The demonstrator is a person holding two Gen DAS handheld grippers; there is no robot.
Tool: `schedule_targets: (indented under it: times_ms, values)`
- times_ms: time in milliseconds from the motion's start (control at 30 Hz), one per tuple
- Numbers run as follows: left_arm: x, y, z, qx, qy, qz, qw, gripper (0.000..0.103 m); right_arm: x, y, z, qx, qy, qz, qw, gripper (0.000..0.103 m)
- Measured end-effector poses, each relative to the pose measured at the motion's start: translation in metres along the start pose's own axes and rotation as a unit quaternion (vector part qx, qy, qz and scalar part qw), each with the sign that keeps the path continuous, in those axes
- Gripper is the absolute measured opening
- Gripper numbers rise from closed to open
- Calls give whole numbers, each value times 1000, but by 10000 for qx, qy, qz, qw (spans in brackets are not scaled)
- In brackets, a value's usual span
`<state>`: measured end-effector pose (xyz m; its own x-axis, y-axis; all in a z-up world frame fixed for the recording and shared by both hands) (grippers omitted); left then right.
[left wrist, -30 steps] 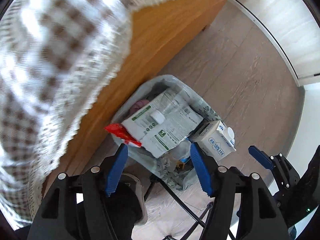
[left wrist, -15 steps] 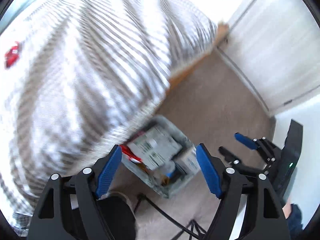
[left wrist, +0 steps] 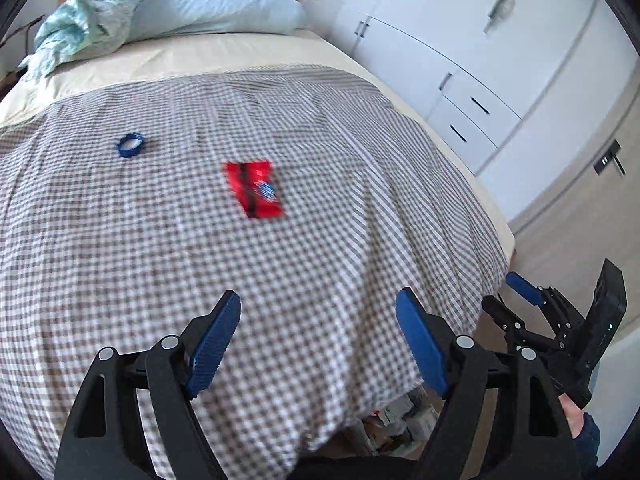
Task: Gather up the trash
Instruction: 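Move both open tools back toward the bed, then grasp the blue bottle cap with left tool while right tool grasps red wrapper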
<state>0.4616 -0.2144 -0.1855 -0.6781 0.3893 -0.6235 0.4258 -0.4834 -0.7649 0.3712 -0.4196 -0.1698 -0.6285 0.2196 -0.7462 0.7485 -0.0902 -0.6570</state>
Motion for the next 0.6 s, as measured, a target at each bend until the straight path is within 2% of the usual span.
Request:
schedule_targets:
  times_ms: [100, 200, 333, 367, 467, 533, 600]
  values:
    - [-16, -10, -64, -400, -299, 163, 9986, 77, -30, 28, -40, -213, -121, 167, 9996, 61]
    - [-26, -4, -129, -824, -637, 231, 9943, 85, -46, 58, -82, -324, -421, 255, 9983, 61]
    - [-30, 25, -199, -1114, -890, -26, 9898, 85, -44, 124, -137, -465, -1005, 54, 9938, 61]
    - [-30, 34, -213, -1193, -930, -93, 9885, 85, -41, 139, -148, -505, -1209, 31, 9914, 61]
    - [-37, 57, -240, -1291, -842, -198, 9879, 85, -28, 185, -175, -251, -1914, -145, 9811, 60]
    - [-42, 69, -256, -1463, -707, -209, 9865, 85, -24, 207, -184, -162, -2137, -281, 9764, 55]
    - [-48, 80, -268, -1499, -591, -107, 9869, 85, -25, 224, -188, -66, -2247, -350, 9738, 43]
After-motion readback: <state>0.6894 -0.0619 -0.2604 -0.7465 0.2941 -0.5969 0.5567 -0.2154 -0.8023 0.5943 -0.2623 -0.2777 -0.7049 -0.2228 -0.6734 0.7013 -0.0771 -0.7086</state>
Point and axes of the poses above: each gripper's, at about its wrist camera, not at the fingertips, and y roughly the way its jaws point, z to its right, x to its underside, the point moved 10 cm from there along y, roughly the way its jaws point, and after that the axes turned 14 degrees about y, right-handed, at the moved point
